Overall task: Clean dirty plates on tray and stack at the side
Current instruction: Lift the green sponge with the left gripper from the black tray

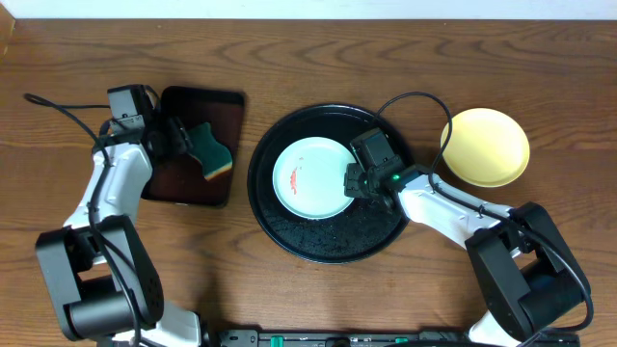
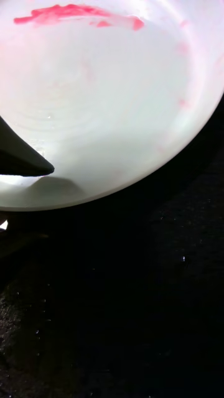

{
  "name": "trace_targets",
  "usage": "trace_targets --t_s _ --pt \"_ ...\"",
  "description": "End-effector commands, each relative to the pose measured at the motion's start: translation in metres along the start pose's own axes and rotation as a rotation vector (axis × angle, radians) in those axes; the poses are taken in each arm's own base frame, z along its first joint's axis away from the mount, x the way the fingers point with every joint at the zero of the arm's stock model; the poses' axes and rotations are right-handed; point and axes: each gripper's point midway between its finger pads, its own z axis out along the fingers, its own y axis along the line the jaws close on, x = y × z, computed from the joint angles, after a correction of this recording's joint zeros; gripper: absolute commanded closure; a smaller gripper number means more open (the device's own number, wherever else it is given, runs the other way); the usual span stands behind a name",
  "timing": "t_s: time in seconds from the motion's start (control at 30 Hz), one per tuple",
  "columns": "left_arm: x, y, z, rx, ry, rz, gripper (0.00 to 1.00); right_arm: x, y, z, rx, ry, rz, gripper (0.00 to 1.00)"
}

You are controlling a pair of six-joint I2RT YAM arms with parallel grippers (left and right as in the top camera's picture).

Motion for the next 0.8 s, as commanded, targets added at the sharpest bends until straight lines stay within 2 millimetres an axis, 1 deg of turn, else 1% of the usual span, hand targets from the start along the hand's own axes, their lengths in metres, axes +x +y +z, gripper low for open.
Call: trace_targets --t_s 0.0,0.13,0.23,0.33,0.43,0.57,0.63,0.77 --pt "0.006 -0.013 0.008 0.053 0.032 0.026 0.27 -0.003 -0.01 0.004 0.041 -0.011 -0.002 0.73" --pt "0.008 -0.027 0.01 0.07 0.028 0.036 0.26 -0.003 -0.01 0.004 0.041 -0.011 -0.002 0.72" --pt "0.003 -0.046 0.01 0.101 -0.007 0.07 0.27 -0.003 -0.01 0.004 0.041 -0.011 -0.002 0.72" --pt "0.0 -0.057 0.011 0.107 -0.033 0.093 0.27 -0.003 -0.01 0.004 0.041 -0.011 -0.002 0.71" --pt "0.0 -0.05 0.017 0.053 -0.041 0.067 0.28 -0.003 -0.01 0.004 0.042 -0.01 -0.002 0.72" --pt "0.013 -0.045 0.032 0.03 0.012 0.005 0.28 -0.003 -0.011 0.004 0.043 -0.009 -0.002 0.72" --pt "0.02 -0.046 0.038 0.025 0.036 -0.021 0.28 -0.003 -0.01 0.004 0.042 -0.01 -0.002 0.71" --pt "0.025 -0.054 0.042 0.043 0.051 -0.056 0.28 -0.003 -0.01 0.004 0.042 -0.011 -0.002 0.71"
